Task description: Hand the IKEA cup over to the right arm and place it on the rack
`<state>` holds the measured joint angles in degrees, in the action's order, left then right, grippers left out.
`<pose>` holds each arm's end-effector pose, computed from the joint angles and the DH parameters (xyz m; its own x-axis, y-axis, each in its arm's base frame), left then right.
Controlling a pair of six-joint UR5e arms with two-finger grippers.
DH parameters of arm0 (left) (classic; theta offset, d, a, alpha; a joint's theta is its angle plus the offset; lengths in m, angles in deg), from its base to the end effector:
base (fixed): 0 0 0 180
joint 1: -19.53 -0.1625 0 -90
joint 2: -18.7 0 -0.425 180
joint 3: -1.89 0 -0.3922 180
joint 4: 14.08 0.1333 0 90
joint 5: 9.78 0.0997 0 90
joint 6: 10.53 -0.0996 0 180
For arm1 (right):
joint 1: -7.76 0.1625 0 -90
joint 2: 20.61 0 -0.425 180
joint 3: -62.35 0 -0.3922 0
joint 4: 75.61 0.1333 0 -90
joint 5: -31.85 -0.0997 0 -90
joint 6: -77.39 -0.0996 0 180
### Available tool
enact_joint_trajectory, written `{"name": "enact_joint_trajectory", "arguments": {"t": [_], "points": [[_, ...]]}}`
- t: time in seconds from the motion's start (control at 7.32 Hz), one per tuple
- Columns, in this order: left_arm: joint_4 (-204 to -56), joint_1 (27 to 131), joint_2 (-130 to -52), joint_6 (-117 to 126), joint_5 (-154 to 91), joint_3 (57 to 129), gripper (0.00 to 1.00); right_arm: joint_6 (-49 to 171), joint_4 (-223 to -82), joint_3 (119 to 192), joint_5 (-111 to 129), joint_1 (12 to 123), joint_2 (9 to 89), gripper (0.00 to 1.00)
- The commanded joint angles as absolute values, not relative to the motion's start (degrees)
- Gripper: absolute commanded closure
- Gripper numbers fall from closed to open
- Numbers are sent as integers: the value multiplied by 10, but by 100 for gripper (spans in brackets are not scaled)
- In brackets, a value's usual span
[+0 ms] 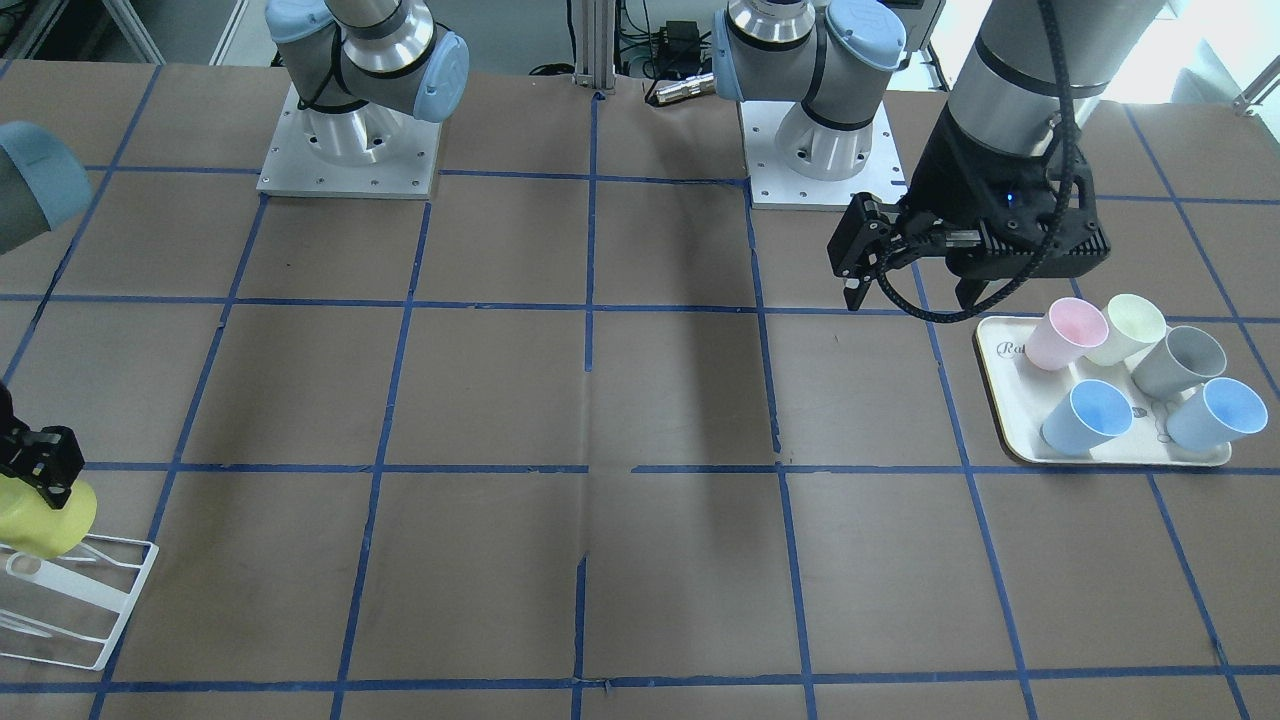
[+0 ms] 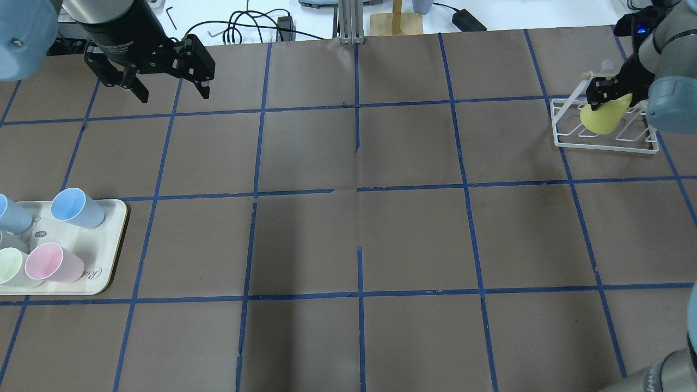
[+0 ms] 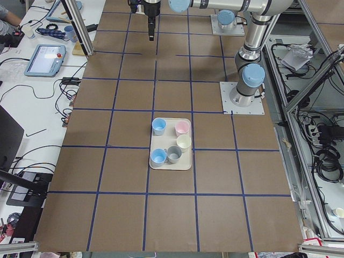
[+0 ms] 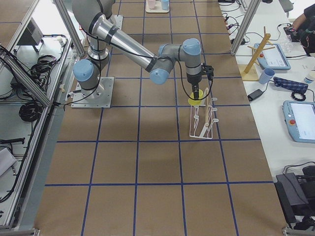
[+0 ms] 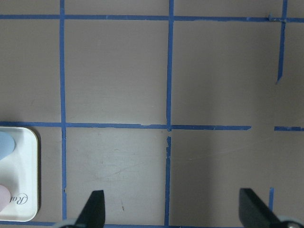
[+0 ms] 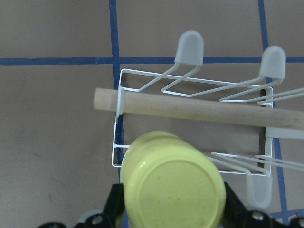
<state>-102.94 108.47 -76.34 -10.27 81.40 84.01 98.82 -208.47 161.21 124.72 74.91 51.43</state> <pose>-0.1213 -0.5378 0.5129 -0.9995 -0.0245 -0.0202 -0.0230 0.9973 -0.0695 -0.1164 -0.6068 0.3218 -0.9881 0.0493 0.1457 0.0131 0.9708 -0.2396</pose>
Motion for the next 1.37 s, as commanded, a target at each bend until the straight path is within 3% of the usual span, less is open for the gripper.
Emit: {"name": "enact_joint_trajectory", "arguments": {"t": [0.0, 0.27, 0.82, 1.23], "points": [[-1025, 1083, -765, -104, 814, 840, 0, 988, -2084, 1613, 1247, 748, 511, 35], [-1025, 1081, -765, -104, 813, 837, 0, 988, -2084, 1611, 1243, 749, 505, 0], [-1015, 1079, -770, -106, 812, 835, 0, 988, -2060, 1606, 1247, 748, 527, 0], [-1014, 1078, -768, -104, 812, 833, 0, 987, -1857, 1613, 1212, 752, 646, 0]]}}
